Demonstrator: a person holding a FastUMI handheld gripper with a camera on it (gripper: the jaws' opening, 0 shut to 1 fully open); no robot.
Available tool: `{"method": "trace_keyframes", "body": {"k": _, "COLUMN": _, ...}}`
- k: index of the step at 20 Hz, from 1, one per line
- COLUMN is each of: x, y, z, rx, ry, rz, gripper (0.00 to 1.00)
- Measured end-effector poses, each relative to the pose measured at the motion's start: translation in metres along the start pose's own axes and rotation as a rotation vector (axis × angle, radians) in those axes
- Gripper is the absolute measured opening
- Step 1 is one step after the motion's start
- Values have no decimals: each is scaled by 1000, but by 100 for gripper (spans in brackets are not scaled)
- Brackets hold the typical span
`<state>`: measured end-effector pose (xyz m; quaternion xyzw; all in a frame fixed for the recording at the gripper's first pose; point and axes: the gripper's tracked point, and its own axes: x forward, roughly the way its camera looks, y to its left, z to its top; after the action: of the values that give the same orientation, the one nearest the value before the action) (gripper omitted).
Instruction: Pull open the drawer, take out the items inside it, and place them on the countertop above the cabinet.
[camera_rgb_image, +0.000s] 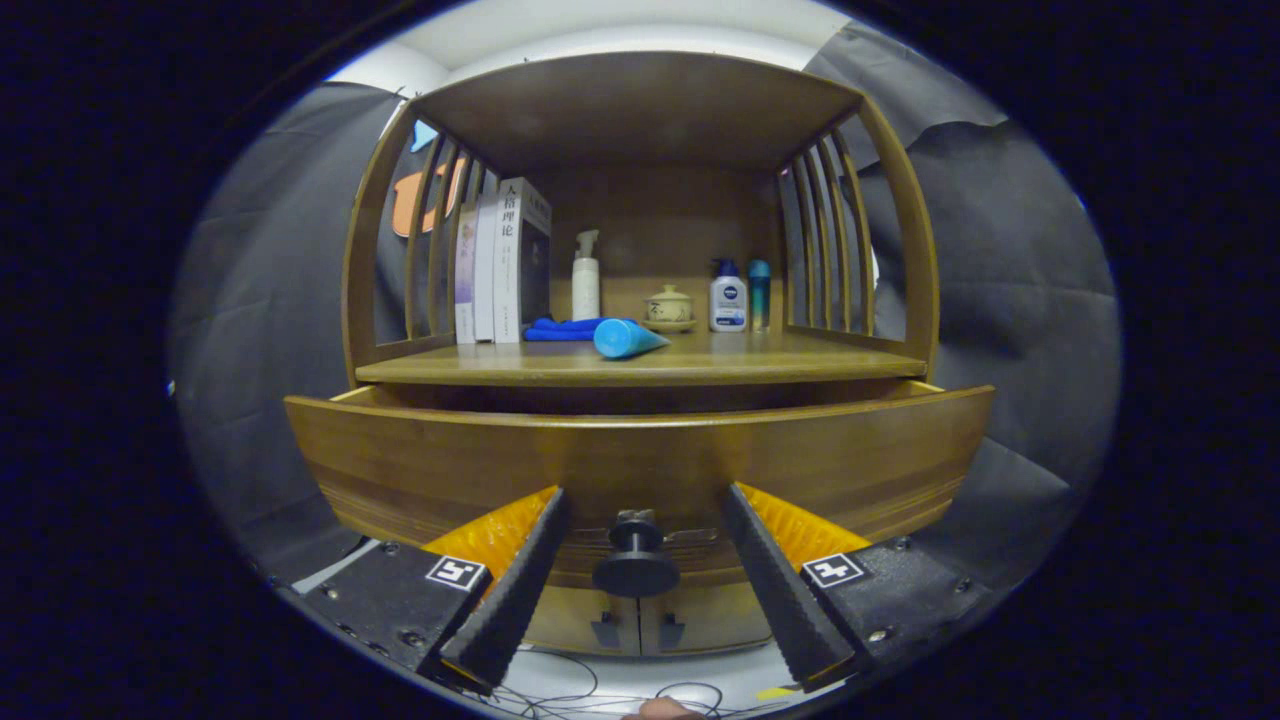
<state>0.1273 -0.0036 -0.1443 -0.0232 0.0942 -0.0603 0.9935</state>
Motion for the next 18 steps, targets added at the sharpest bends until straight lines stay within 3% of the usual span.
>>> {"method": "trace_keyframes", "body": {"k": 18, "x": 59, "y": 3, "z": 15, "rx": 5, "ry": 30, "rz": -16, "gripper": 100}}
